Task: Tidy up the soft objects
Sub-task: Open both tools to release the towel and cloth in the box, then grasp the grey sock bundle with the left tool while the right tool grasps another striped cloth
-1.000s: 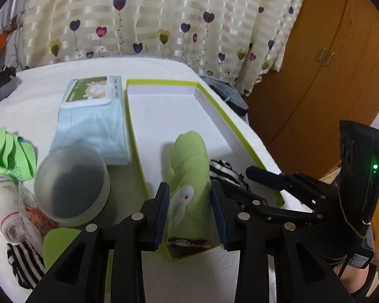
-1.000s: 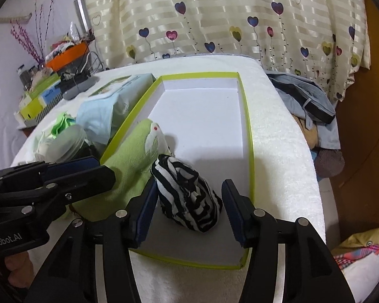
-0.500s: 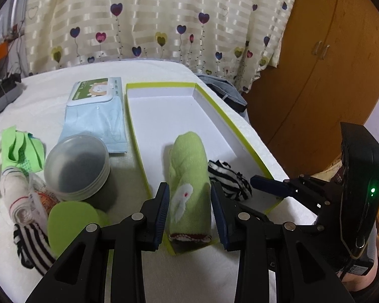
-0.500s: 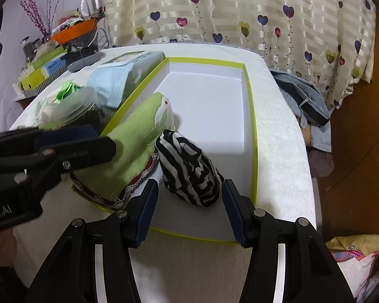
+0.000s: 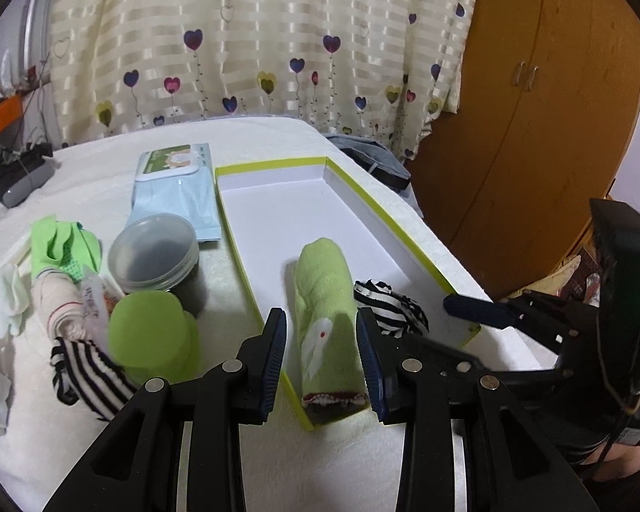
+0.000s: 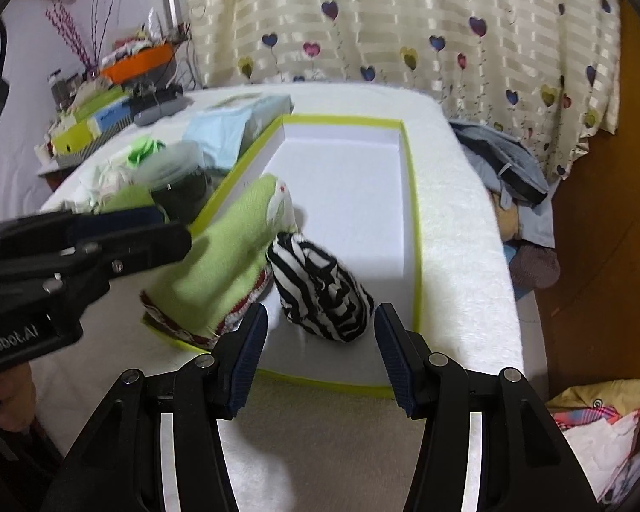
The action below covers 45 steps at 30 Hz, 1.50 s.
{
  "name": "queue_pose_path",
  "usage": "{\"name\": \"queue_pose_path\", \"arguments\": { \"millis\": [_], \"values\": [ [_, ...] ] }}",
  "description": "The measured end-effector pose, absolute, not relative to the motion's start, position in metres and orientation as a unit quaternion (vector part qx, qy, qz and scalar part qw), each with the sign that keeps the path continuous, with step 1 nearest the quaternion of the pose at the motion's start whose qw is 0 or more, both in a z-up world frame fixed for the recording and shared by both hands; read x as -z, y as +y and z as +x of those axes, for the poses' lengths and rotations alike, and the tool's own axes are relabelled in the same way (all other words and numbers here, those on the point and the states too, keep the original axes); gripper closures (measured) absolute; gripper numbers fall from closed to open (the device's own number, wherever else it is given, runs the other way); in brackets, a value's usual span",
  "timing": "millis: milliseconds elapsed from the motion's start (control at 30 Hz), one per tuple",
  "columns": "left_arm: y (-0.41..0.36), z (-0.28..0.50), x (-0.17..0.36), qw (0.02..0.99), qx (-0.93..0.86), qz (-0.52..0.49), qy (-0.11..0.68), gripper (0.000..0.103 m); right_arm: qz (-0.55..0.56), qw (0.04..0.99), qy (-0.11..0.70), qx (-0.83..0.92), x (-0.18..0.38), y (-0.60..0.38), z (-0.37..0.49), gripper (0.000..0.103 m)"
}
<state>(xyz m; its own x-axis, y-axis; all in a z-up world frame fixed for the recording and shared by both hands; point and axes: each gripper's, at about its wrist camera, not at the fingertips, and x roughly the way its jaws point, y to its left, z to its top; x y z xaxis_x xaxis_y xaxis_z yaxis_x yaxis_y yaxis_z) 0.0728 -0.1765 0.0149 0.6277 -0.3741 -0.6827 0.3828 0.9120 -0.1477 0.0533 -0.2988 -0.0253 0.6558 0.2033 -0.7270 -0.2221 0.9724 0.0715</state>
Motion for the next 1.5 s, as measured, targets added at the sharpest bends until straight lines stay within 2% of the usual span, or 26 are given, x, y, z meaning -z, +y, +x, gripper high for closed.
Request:
{"name": "queue_pose_path", "arguments": {
  "millis": [200,300,467,1033,1500],
  "values": [
    [-0.162,0.06,-0.028,0.914,0.195,-0.002,0.355,0.071,0.004,0.927,0.358,-0.11,0.004,-0.297,0.041,0.049],
    [-0.151,0.054,-0.033,0.92,0.183,-0.005,0.346,0.071,0.007,0.934,0.338,-0.118,-0.005,-0.289,0.035,0.043],
    [-0.126,0.044,-0.035,0.928,0.159,-0.011,0.336,0.071,0.002,0.938,0.319,-0.138,-0.01,-0.27,0.027,0.042],
    [-0.03,0.021,-0.025,0.941,0.068,-0.049,0.328,0.07,-0.003,0.924,0.31,-0.223,-0.01,-0.192,0.006,0.042],
    [0.015,0.023,-0.015,0.94,0.025,-0.069,0.332,0.07,-0.027,0.906,0.318,-0.277,-0.004,-0.143,0.011,0.042]
  ]
}}
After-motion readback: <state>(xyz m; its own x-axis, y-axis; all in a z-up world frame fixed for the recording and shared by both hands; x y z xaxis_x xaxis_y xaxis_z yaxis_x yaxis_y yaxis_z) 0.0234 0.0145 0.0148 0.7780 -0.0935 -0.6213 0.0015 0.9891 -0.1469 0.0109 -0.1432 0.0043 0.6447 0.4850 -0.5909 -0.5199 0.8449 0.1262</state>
